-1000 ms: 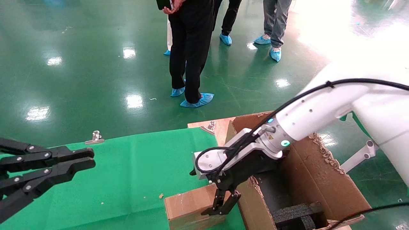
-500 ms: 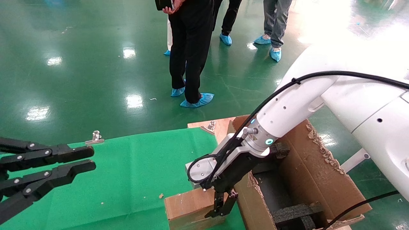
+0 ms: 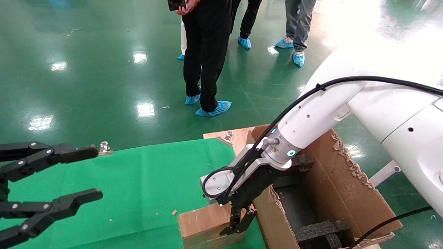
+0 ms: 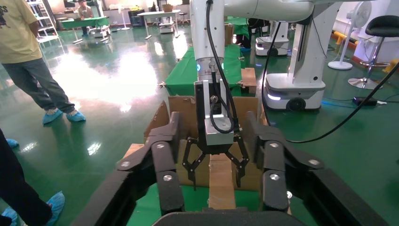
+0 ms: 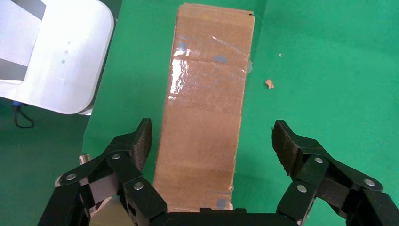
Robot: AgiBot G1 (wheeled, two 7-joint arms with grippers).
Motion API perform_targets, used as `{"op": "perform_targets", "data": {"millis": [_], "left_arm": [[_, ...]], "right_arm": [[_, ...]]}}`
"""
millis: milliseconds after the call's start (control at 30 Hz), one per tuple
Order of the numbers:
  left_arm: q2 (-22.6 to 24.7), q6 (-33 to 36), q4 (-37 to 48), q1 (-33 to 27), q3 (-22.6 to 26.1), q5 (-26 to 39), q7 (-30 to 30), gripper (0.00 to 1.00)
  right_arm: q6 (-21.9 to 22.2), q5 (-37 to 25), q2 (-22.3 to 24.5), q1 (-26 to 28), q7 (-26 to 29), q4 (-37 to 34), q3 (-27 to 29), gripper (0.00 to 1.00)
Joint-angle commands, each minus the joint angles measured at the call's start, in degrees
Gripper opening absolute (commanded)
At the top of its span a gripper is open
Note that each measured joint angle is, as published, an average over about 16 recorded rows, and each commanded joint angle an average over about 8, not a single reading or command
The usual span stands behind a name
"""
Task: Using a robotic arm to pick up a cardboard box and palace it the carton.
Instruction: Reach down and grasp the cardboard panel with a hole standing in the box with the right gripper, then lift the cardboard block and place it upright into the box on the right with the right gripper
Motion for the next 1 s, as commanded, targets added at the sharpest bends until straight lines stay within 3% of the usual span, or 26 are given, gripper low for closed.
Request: {"op": "perform_targets", "data": {"millis": [33,767,1000], "left_arm": [[0.0,0.0,0.0,0.0,0.0,-0.01,0.0,1.0],[0.0,0.0,0.0,0.0,0.0,-0.02,0.0,1.0],[0.0,0.0,0.02,-0.01,0.01,-0.02,0.01,1.0]], "right_arm": [[0.0,0.0,0.07,-0.08,0.06,0.1,0.14,0.0],[0.17,0.31,0.49,-0.31,0.21,0.4,0.52,0.0],[-0.33,3.51,2.33,3.54,-1.18,-1.12,0.52,0.0]]}}
